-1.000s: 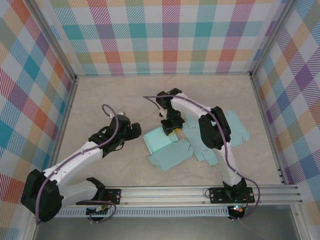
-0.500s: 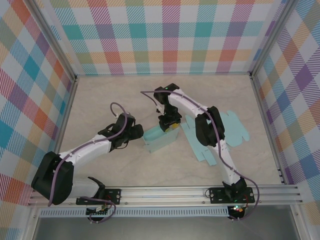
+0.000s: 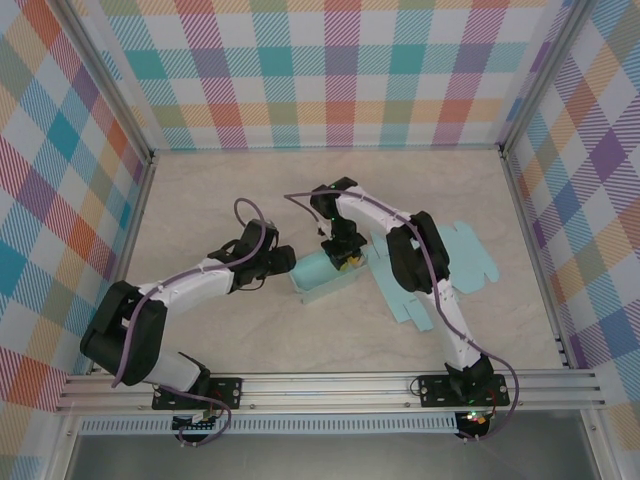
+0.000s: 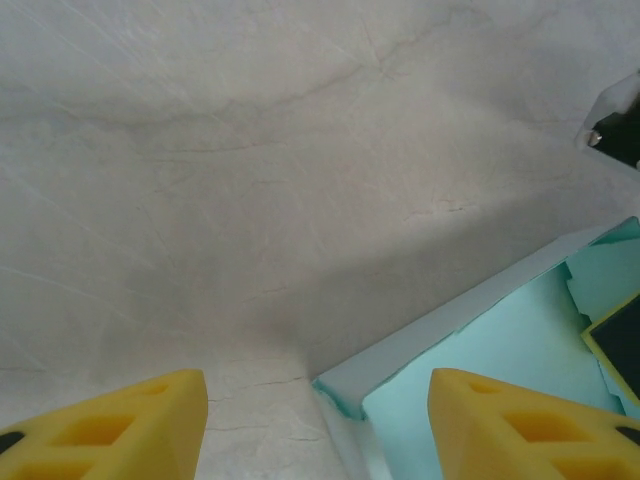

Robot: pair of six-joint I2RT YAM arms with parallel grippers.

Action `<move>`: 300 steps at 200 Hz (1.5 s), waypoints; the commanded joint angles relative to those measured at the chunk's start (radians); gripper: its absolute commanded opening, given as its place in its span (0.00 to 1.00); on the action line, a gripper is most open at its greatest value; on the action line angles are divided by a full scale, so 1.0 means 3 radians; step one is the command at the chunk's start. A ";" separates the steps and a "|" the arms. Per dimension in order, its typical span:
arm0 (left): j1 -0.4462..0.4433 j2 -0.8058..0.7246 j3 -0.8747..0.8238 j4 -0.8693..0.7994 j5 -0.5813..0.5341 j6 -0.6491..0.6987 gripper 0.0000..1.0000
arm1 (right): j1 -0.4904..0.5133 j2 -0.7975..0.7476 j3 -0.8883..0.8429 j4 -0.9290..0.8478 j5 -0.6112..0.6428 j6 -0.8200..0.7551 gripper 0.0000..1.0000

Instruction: Fold the paper box

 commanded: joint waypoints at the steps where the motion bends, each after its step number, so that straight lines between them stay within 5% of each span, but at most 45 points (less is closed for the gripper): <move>1: 0.0030 0.0075 0.0008 0.0061 0.0124 -0.0047 0.59 | 0.0013 -0.0216 -0.0196 0.0253 0.0228 0.0140 0.12; 45: -0.0025 0.0232 -0.0064 0.0153 0.0161 -0.0169 0.50 | 0.0094 -0.0266 -0.0486 0.0523 0.0706 0.0422 0.00; 107: -0.0138 0.0354 -0.0083 0.0301 0.0173 -0.0309 0.35 | 0.0262 0.0044 -0.0636 0.0561 0.1534 0.0850 0.00; 204: -0.0144 -0.0024 -0.0194 0.0206 -0.0285 -0.0449 0.34 | 0.0477 0.0452 -0.0677 0.0668 0.1749 0.1229 0.00; 241: -0.0144 -0.0237 -0.0233 0.0070 -0.0471 -0.0426 0.35 | 0.0498 0.0217 -0.0830 0.0835 0.1557 0.1058 0.00; 300: -0.0139 -0.0477 -0.0233 -0.0190 -0.0688 -0.0315 0.37 | 0.0498 -0.0231 -0.0813 0.0720 0.1456 0.0871 0.40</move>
